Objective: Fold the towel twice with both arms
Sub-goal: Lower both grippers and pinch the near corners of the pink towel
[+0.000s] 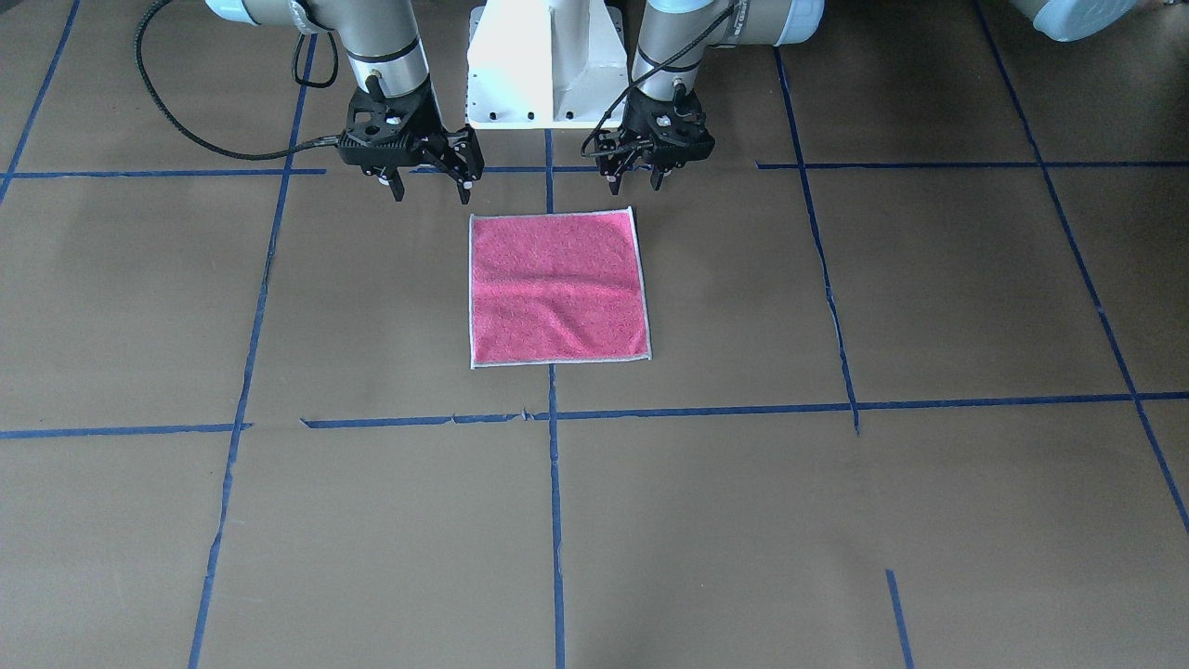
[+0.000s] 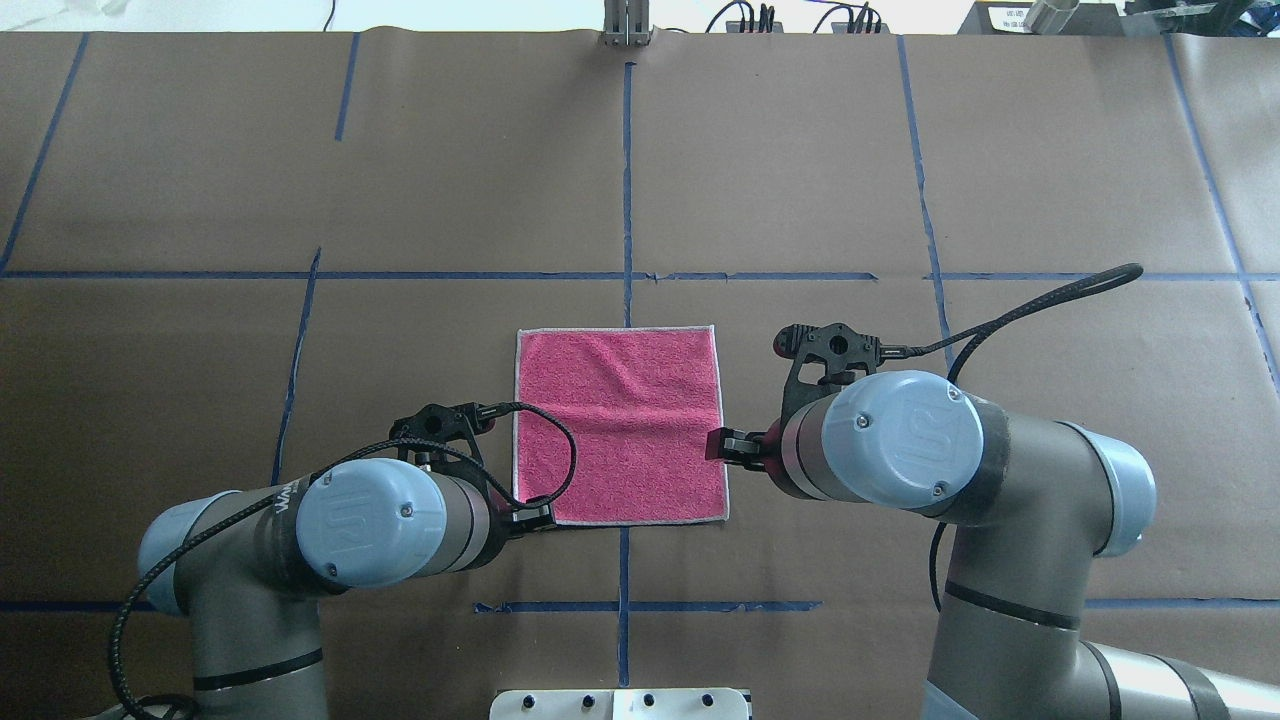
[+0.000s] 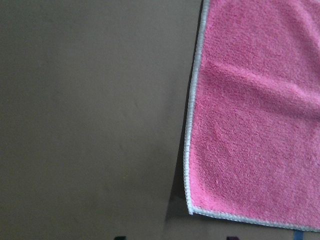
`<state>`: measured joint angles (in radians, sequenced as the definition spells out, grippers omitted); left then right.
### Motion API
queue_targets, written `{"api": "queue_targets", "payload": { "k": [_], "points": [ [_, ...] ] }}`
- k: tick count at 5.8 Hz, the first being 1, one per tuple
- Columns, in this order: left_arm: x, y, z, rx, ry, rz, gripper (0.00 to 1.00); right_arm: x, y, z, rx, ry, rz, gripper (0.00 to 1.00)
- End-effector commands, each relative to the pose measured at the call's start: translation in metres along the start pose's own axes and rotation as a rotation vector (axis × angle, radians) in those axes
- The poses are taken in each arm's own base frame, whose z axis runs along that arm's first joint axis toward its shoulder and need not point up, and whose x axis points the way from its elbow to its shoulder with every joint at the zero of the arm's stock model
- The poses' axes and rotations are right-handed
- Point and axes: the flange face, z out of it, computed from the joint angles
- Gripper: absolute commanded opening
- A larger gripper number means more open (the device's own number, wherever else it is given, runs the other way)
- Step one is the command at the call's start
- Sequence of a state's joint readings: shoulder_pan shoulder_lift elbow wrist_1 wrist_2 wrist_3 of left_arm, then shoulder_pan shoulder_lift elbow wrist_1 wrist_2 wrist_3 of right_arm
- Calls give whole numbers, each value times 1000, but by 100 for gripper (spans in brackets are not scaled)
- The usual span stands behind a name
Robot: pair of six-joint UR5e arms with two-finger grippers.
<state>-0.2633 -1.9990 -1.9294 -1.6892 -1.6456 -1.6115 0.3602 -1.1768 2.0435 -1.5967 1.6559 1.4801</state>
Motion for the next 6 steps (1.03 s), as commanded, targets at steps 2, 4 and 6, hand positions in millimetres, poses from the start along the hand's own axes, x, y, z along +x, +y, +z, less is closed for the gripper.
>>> {"api": "queue_targets", "payload": {
  "k": [2, 4, 6],
  "points": [
    [2, -10, 14, 19, -17, -10, 63, -2, 6, 4, 4, 4, -6, 93],
    [14, -20, 25, 33, -28, -21, 62, -3, 10, 4, 13, 4, -13, 94],
    [12, -22, 43, 32, -21, -17, 36, -4, 12, 5, 11, 4, -15, 94]
  ]
}}
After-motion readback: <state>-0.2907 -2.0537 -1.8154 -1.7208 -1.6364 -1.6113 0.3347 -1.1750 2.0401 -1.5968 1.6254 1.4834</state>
